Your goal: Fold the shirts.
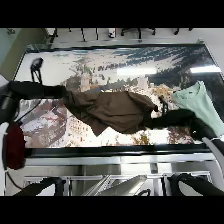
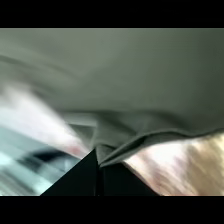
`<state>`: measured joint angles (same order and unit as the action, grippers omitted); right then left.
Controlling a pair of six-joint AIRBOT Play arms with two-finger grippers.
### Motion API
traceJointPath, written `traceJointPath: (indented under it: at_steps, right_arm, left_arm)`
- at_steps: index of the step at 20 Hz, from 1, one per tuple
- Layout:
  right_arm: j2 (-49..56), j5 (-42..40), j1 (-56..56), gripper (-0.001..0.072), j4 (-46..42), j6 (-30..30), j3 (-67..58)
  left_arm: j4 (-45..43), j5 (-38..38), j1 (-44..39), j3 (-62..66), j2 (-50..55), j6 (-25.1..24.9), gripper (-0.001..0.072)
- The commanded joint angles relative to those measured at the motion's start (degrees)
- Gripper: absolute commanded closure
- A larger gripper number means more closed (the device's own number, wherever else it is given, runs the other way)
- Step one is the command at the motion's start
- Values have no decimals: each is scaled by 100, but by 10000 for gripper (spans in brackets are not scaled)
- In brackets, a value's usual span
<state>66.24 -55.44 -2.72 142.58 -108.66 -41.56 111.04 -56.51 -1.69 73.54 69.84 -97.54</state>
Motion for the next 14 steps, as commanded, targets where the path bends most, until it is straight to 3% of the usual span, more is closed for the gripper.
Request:
traceJointPath:
  at_steps: [1, 7, 11, 14]
  right_arm:
    - [-1097, -304, 492, 696, 83, -42, -2124]
    - [-2260, -175, 1884, 695, -894, -234, -6349]
    - [-2428, -210, 2288, 695, -1255, -221, -6887]
    - [-2041, -684, 2297, 695, -1248, 17, -6872]
  left_arm:
    - [13, -72, 157, 909, -1051, 9, 690]
    - [-7, -35, 831, 3073, -2811, 4, 690]
    - [-59, -70, 1484, 3552, -3289, 0, 690]
    - [-31, -225, 1893, 3198, -3259, 0, 690]
